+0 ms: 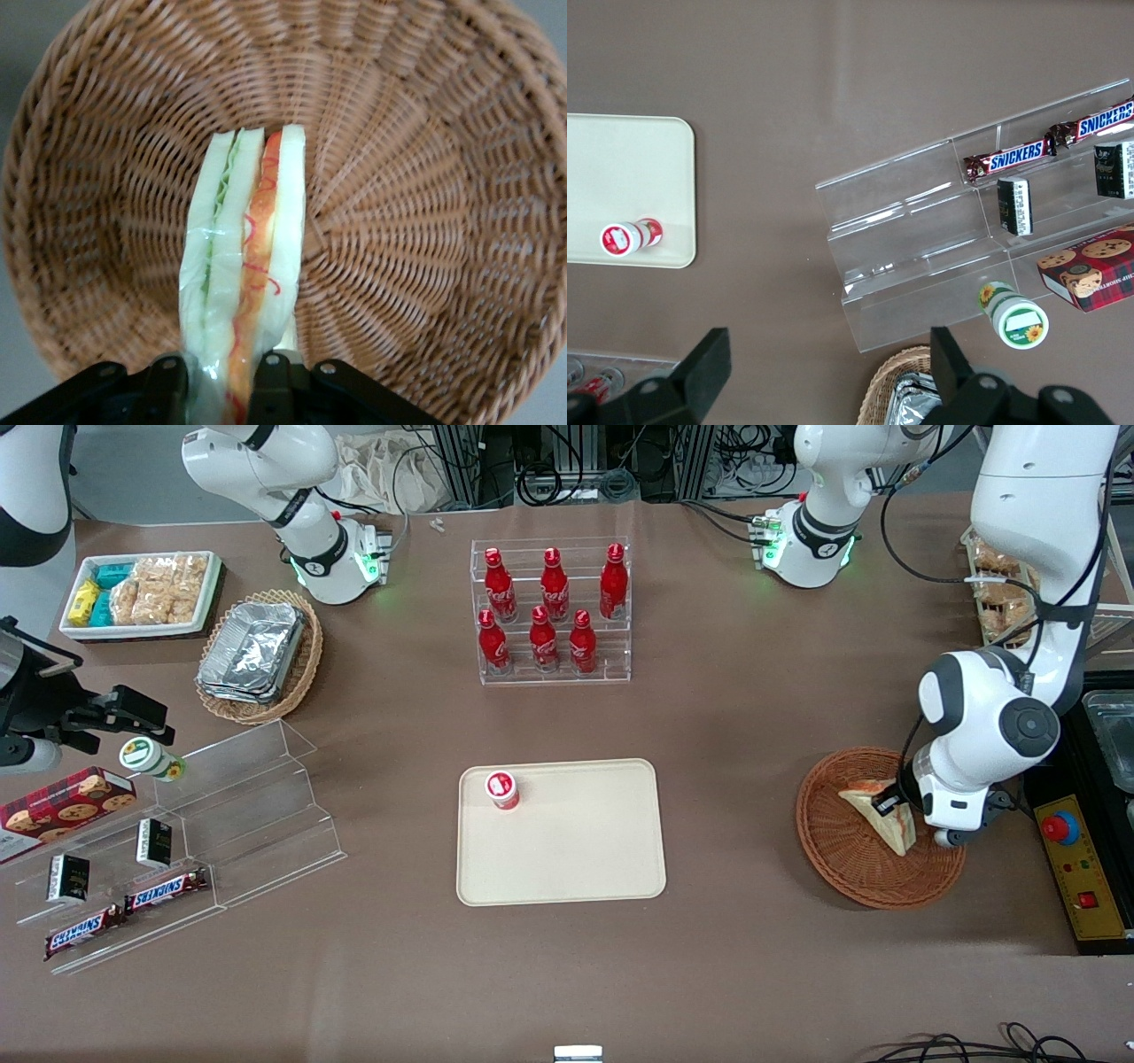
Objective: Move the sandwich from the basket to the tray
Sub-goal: 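Lift the sandwich out of the basket and carry it to the cream tray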
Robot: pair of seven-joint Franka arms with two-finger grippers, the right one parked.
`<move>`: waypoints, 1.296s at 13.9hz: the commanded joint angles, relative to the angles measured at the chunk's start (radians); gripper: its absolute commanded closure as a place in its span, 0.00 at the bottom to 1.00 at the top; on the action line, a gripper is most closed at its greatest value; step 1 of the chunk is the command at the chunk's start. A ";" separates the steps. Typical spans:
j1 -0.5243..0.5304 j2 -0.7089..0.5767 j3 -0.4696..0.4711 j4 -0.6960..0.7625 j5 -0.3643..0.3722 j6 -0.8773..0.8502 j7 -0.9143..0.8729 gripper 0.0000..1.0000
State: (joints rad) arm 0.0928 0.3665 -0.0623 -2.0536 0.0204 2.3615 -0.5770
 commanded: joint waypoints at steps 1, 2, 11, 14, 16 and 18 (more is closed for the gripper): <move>0.002 0.031 -0.002 0.145 0.016 -0.210 0.060 1.00; 0.002 0.022 -0.004 0.174 0.016 -0.262 0.077 1.00; -0.204 -0.003 -0.013 0.658 0.010 -0.732 0.151 1.00; -0.371 0.005 -0.013 0.670 0.013 -0.758 0.144 1.00; -0.465 0.044 -0.011 0.679 0.015 -0.743 0.125 1.00; -0.507 0.103 -0.013 0.685 0.001 -0.691 0.059 1.00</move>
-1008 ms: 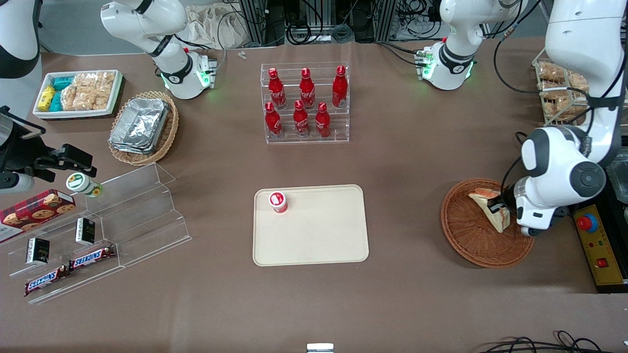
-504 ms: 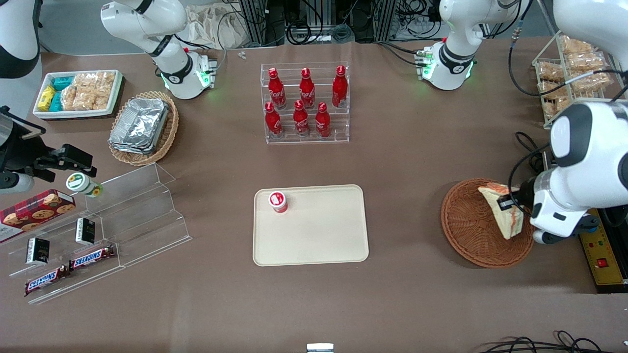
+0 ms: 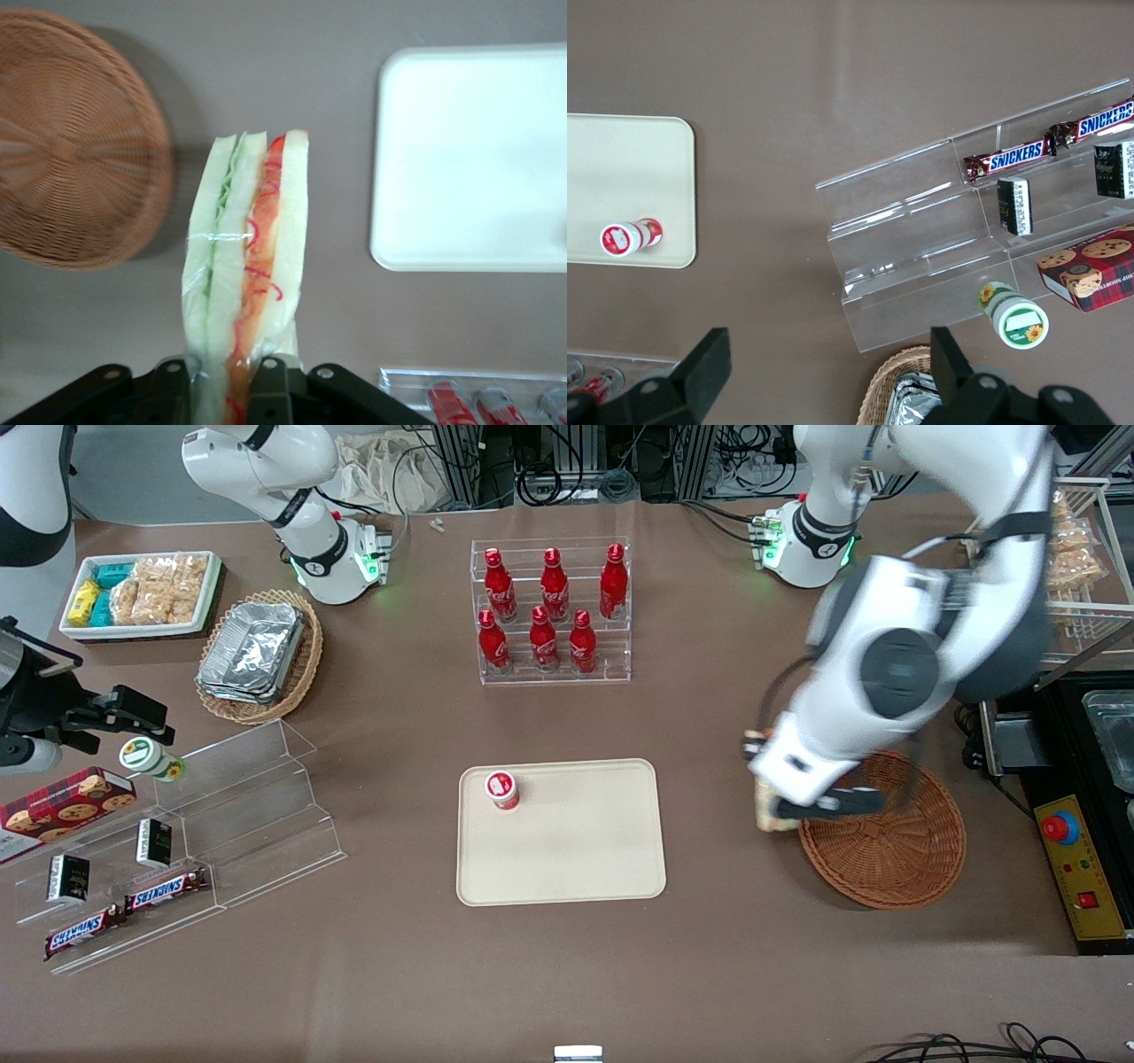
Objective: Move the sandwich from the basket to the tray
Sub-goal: 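Lift the sandwich out of the basket and carry it to the cream tray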
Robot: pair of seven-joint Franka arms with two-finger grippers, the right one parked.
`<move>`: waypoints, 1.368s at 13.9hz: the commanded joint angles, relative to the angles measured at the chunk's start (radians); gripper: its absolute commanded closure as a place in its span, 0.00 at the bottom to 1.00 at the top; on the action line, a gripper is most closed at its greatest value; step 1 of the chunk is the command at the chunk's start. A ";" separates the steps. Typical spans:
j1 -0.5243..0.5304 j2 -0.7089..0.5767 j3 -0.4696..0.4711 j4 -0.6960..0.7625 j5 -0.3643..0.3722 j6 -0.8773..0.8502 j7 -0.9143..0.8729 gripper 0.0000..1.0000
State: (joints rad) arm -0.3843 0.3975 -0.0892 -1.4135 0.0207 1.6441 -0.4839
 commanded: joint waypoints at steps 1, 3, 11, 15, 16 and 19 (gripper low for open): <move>-0.042 0.098 0.011 0.044 -0.001 0.061 -0.044 1.00; -0.077 0.157 0.005 0.044 -0.002 0.127 -0.042 1.00; -0.157 0.371 -0.004 0.044 -0.002 0.456 -0.147 1.00; -0.160 0.409 -0.006 0.044 -0.002 0.519 -0.145 1.00; -0.160 0.412 -0.006 0.045 -0.002 0.520 -0.145 1.00; -0.159 0.417 -0.006 0.044 0.001 0.533 -0.127 0.15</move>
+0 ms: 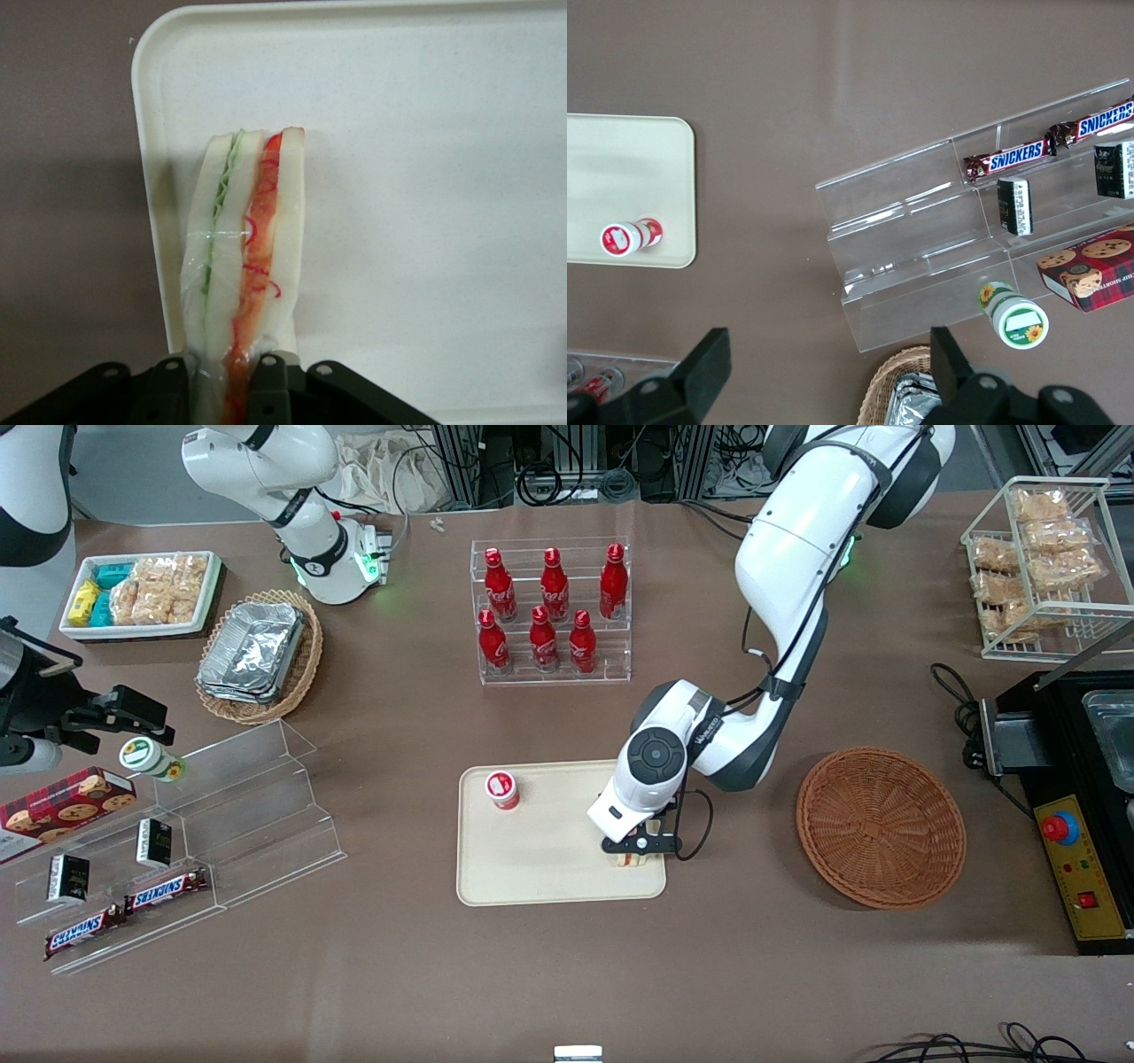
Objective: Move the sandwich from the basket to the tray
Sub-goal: 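Lower the sandwich onto the tray beside the red can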
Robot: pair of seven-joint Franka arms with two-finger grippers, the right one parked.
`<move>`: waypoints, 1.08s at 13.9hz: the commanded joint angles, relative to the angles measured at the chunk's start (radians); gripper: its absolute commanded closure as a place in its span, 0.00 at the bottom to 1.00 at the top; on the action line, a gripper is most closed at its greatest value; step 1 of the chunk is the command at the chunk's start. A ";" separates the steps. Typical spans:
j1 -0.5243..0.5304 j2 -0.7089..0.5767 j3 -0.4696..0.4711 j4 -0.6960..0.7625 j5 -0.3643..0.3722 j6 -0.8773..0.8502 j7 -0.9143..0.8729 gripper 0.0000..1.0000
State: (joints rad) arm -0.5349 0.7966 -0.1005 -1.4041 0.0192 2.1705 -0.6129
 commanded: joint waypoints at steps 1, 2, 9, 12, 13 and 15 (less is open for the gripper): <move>-0.008 0.013 0.007 0.036 0.005 0.006 0.004 0.01; -0.008 0.007 0.007 0.036 0.005 0.006 -0.001 0.01; 0.032 -0.105 0.016 0.024 0.010 -0.009 -0.016 0.01; 0.094 -0.232 0.016 -0.074 0.010 -0.083 -0.010 0.01; 0.119 -0.290 0.015 -0.137 0.010 -0.083 0.001 0.01; 0.163 -0.415 0.015 -0.264 0.008 -0.081 0.004 0.01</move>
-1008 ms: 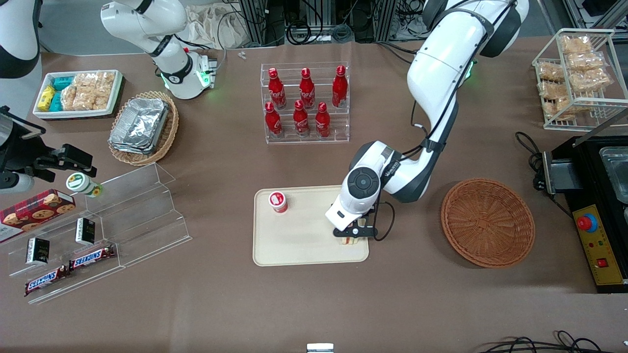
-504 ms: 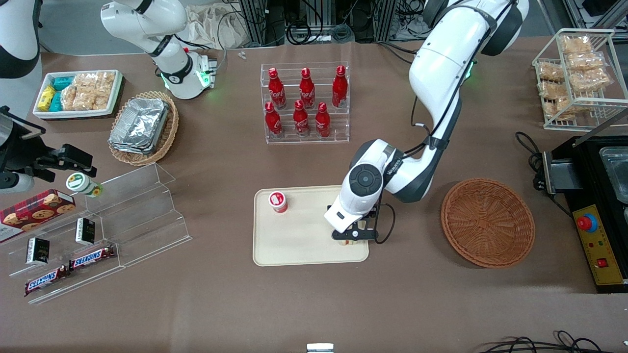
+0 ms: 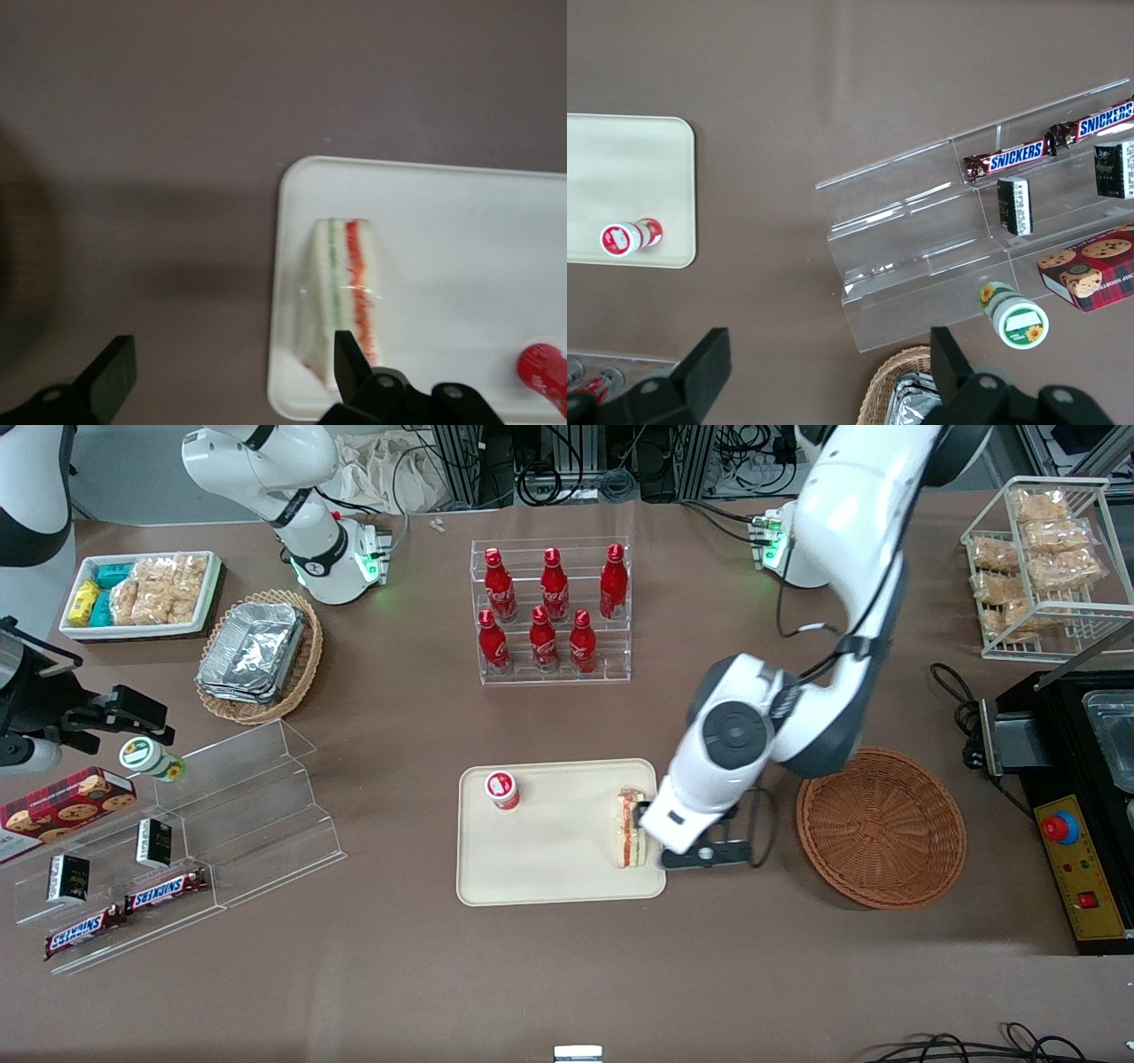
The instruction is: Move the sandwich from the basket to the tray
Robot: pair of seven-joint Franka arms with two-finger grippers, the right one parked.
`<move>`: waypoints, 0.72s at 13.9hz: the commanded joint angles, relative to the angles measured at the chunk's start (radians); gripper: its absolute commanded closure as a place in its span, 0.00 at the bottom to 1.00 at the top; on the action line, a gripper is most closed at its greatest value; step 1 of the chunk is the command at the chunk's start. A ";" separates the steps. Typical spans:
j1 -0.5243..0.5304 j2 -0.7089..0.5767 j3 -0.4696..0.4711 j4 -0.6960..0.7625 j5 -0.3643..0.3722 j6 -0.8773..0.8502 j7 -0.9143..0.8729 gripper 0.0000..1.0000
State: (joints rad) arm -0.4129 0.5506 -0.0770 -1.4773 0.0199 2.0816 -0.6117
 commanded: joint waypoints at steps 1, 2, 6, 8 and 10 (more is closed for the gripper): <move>0.060 -0.225 -0.010 -0.245 0.008 0.006 0.009 0.01; 0.075 -0.286 -0.009 -0.302 0.002 0.005 0.038 0.01; 0.158 -0.457 -0.009 -0.416 -0.001 -0.093 0.107 0.01; 0.206 -0.492 -0.009 -0.399 -0.003 -0.171 0.164 0.01; 0.249 -0.521 -0.009 -0.393 -0.003 -0.224 0.219 0.01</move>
State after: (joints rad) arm -0.2079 0.0740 -0.0747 -1.8495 0.0197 1.8947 -0.4494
